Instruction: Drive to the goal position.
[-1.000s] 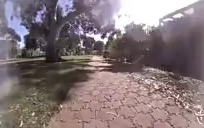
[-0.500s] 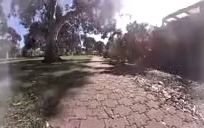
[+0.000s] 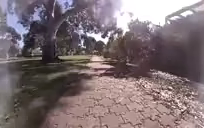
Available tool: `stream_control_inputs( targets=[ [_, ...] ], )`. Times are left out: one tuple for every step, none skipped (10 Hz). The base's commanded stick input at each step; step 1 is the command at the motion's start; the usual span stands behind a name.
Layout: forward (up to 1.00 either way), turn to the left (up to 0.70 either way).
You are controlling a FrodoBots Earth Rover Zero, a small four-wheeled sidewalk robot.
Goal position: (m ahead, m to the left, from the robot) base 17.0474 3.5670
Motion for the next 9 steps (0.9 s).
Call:
stream_control_inputs(
  targets=[
    [0.70,0.00],
    [0.70,0.00],
    [0.70,0.00],
    [0.70,0.00],
    [0.70,0.00],
    [0.70,0.00],
    [0.70,0.00],
    [0.70,0.00],
    [0.70,0.00]
  ],
)
